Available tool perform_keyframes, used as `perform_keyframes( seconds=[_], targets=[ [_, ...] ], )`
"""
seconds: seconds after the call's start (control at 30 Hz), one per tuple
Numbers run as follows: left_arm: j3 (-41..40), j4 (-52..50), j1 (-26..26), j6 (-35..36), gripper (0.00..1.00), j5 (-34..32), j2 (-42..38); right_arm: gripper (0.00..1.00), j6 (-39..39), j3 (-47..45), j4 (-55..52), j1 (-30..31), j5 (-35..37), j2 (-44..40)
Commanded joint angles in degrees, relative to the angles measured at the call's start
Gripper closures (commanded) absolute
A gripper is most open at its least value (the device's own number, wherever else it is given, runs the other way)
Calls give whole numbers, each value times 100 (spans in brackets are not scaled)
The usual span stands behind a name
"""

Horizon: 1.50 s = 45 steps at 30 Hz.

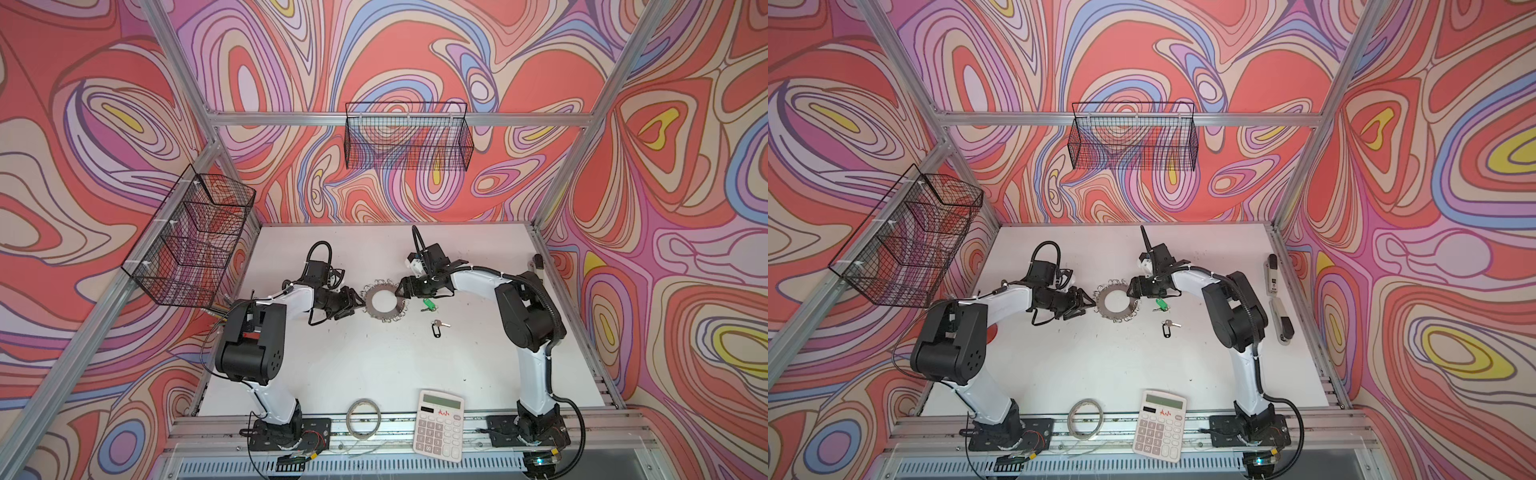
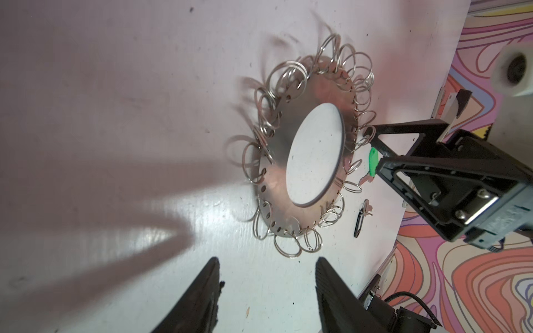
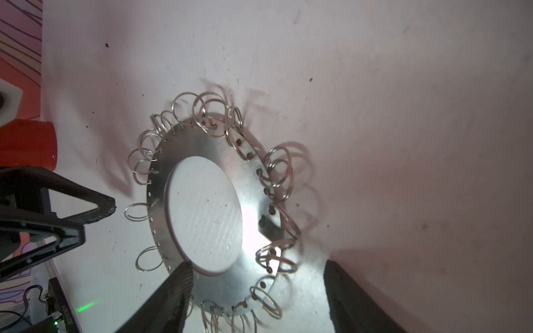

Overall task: Attach keys to a key ring
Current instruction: Pick up the keyring from the center of the table.

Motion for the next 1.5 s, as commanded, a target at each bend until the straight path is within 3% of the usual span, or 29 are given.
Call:
perform_keyframes(
  seconds=[0.0, 0.47, 0.7, 0.9, 1.23, 1.47],
  targets=[
    [90, 182, -11, -135, 48, 34, 210, 24, -20, 124, -227, 52, -162, 342],
    [157, 418, -109, -231, 59, 186, 703, 28, 675, -481, 1101, 54, -1312, 436],
    [-1, 734, -109, -374, 65, 325, 826, 37, 1426, -947, 2245, 57, -1924, 2],
    [-46, 791, -108, -363, 73, 470, 857, 44, 1777, -1196, 2823, 58, -2004, -193],
    [-108, 1009, -96, -491, 89, 881, 685, 68, 2359, -1523, 3858, 45, -2393, -240],
    [-9, 843, -75, -367, 97, 1008, 480, 94, 2493, -1609, 4164, -6, -2564, -292]
  ],
)
